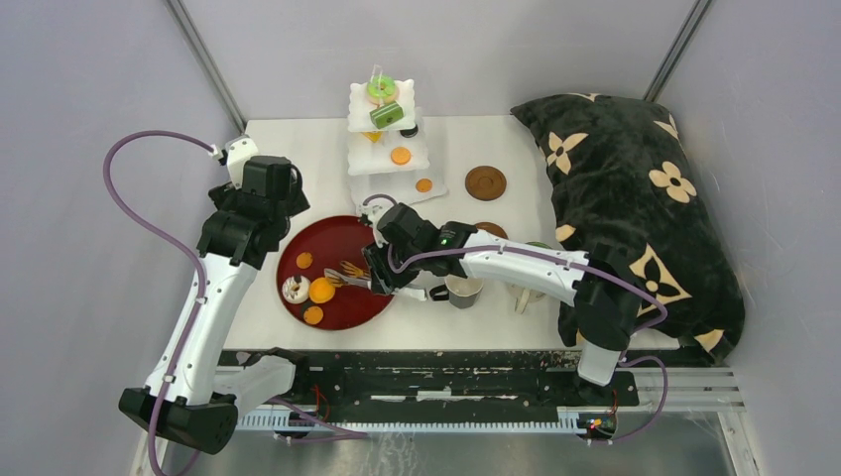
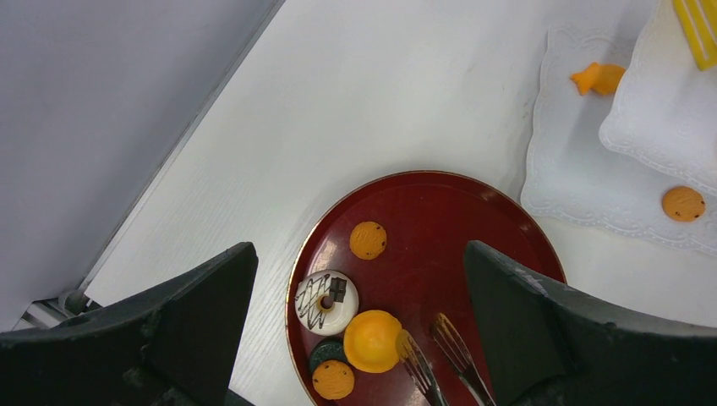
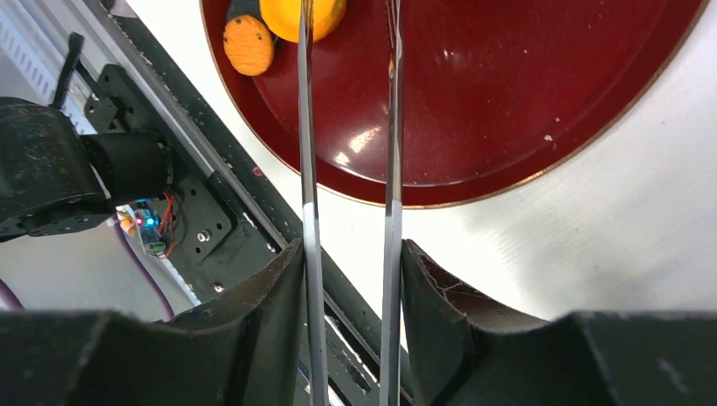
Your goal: Serve the afternoon tea
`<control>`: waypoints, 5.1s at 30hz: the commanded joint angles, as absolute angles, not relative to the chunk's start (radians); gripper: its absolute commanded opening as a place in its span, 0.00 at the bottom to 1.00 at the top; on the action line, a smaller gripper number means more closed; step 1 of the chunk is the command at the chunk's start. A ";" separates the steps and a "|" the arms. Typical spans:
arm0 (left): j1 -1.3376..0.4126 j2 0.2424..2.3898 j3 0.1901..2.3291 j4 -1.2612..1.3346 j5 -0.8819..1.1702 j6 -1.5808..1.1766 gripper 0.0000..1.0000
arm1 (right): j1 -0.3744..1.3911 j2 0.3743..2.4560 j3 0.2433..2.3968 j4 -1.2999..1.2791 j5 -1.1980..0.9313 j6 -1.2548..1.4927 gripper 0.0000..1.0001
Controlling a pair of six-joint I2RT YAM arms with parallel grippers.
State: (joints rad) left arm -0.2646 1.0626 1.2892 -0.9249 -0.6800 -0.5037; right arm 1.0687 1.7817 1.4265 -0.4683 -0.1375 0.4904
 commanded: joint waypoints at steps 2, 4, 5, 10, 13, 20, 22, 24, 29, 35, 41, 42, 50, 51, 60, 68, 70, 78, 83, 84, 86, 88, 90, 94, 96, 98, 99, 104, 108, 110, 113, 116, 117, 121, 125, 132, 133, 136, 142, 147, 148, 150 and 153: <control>-0.261 1.039 1.292 -0.891 -0.716 -0.509 0.99 | 1.068 1.821 1.512 -0.417 -0.192 0.505 0.48; -0.261 1.039 1.293 -0.890 -0.719 -0.505 0.99 | 1.069 1.841 1.527 -0.422 -0.214 0.506 0.48; -0.261 1.037 1.292 -0.890 -0.719 -0.503 0.99 | 1.068 1.853 1.536 -0.426 -0.223 0.508 0.48; -0.262 1.034 1.292 -0.886 -0.721 -0.496 0.99 | 1.068 1.885 1.551 -0.440 -0.236 0.515 0.46; -0.262 1.031 1.287 -0.884 -0.721 -0.494 0.99 | 1.069 1.878 1.547 -0.437 -0.235 0.517 0.38; -0.261 1.025 1.282 -0.879 -0.722 -0.486 0.99 | 1.068 1.822 1.539 -0.454 -0.181 0.508 0.07; -0.262 1.024 1.282 -0.877 -0.725 -0.482 0.99 | 1.066 1.792 1.534 -0.472 -0.140 0.493 0.02; -0.261 1.022 1.281 -0.872 -0.727 -0.478 0.99 | 1.055 1.757 1.523 -0.492 -0.095 0.479 0.01; -0.261 1.022 1.275 -0.859 -0.729 -0.472 0.99 | 0.987 1.676 1.483 -0.519 -0.025 0.472 0.01; -0.262 0.991 1.270 -0.834 -0.751 -0.471 0.99 | 0.835 1.605 1.401 -0.464 0.019 0.564 0.01; -0.261 0.974 1.269 -0.833 -0.771 -0.464 0.99 | 0.764 1.651 1.416 -0.414 0.012 0.637 0.01; -0.261 0.972 1.269 -0.833 -0.773 -0.462 0.99 | 0.757 1.657 1.417 -0.405 0.011 0.647 0.01; -0.261 0.947 1.261 -0.831 -0.798 -0.448 0.99 | 0.720 1.730 1.447 -0.350 0.007 0.701 0.01; -0.261 0.945 1.259 -0.831 -0.801 -0.448 0.99 | 0.715 1.745 1.457 -0.346 0.000 0.706 0.01; -0.261 0.939 1.258 -0.823 -0.827 -0.434 0.99 | 0.703 1.859 1.524 -0.301 -0.057 0.751 0.01; -0.261 0.935 1.253 -0.824 -0.838 -0.428 0.99 | 0.691 1.893 1.530 -0.261 -0.051 0.777 0.01; -0.261 0.932 1.253 -0.824 -0.842 -0.424 0.99 | 0.688 1.903 1.535 -0.257 -0.049 0.781 0.01; -0.260 0.923 1.238 -0.818 -0.831 -0.430 0.99 | 0.680 1.942 1.557 -0.243 -0.033 0.795 0.01; -0.261 0.928 1.238 -0.817 -0.826 -0.427 0.99 | 0.678 1.958 1.558 -0.223 -0.038 0.815 0.01; -0.262 0.927 1.240 -0.819 -0.825 -0.426 0.99 | 0.678 1.962 1.561 -0.222 -0.038 0.816 0.01; -0.261 0.926 1.244 -0.821 -0.826 -0.426 0.99 | 0.678 1.968 1.566 -0.223 -0.039 0.818 0.03; -0.261 0.922 1.243 -0.821 -0.826 -0.426 0.99 | 0.676 1.976 1.568 -0.219 -0.040 0.825 0.06; -0.261 0.922 1.242 -0.821 -0.820 -0.426 0.99 | 0.674 1.985 1.570 -0.215 -0.057 0.838 0.12; -0.261 0.923 1.244 -0.821 -0.812 -0.430 0.99 | 0.673 1.986 1.568 -0.214 -0.073 0.848 0.34; -0.261 0.922 1.246 -0.821 -0.812 -0.428 0.99 | 0.672 1.976 1.562 -0.218 -0.070 0.847 0.39; -0.261 0.922 1.248 -0.822 -0.811 -0.428 0.99 | 0.671 1.962 1.554 -0.221 -0.065 0.844 0.41; -0.261 0.922 1.249 -0.817 -0.810 -0.427 0.99 | 0.671 1.955 1.551 -0.223 -0.062 0.843 0.41; -0.261 0.934 1.257 -0.809 -0.814 -0.405 0.99 | 0.669 1.907 1.536 -0.237 -0.060 0.826 0.42; -0.261 0.934 1.263 -0.800 -0.815 -0.394 0.99 | 0.669 1.848 1.503 -0.265 -0.052 0.799 0.42; -0.261 0.934 1.261 -0.793 -0.818 -0.385 0.99 | 0.667 1.816 1.485 -0.286 -0.047 0.786 0.43; -0.261 0.936 1.262 -0.787 -0.824 -0.377 0.99 | 0.667 1.764 1.442 -0.296 -0.039 0.770 0.43; -0.261 0.934 1.264 -0.783 -0.820 -0.378 0.99 | 0.668 1.719 1.400 -0.315 -0.042 0.760 0.42; -0.261 0.933 1.264 -0.783 -0.817 -0.380 0.99 | 0.667 1.702 1.385 -0.319 -0.043 0.755 0.40; -0.261 0.928 1.257 -0.777 -0.811 -0.383 0.99 | 0.667 1.622 1.336 -0.401 0.003 0.708 0.27; -0.261 0.931 1.256 -0.769 -0.808 -0.378 0.99 | 0.651 1.516 1.271 -0.440 0.087 0.671 0.16; -0.261 0.929 1.249 -0.762 -0.795 -0.393 0.99 | 0.595 1.428 1.264 -0.470 0.222 0.583 0.08; -0.262 0.926 1.246 -0.762 -0.796 -0.393 0.99 | 0.588 1.426 1.267 -0.464 0.250 0.569 0.08; -0.260 0.912 1.224 -0.739 -0.802 -0.387 0.99 | 0.571 1.462 1.306 -0.458 0.300 0.511 0.08; -0.260 0.905 1.220 -0.735 -0.806 -0.387 0.99 | 0.546 1.586 1.434 -0.462 0.427 0.349 0.10; -0.261 0.894 1.218 -0.737 -0.821 -0.377 0.99 | 0.498 1.628 1.458 -0.389 0.384 0.248 0.11; -0.261 0.891 1.218 -0.738 -0.825 -0.375 0.99 | 0.491 1.629 1.473 -0.395 0.358 0.246 0.11; -0.261 0.886 1.217 -0.738 -0.835 -0.374 0.99 | 0.490 1.628 1.481 -0.396 0.309 0.238 0.12; -0.261 0.882 1.212 -0.733 -0.838 -0.374 0.99 | 0.489 1.633 1.463 -0.366 0.315 0.230 0.13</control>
State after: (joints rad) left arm -0.2646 0.9031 1.2148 -0.7822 -0.8066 -0.4091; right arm 0.4877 1.6474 1.4120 -0.4610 0.3321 0.2813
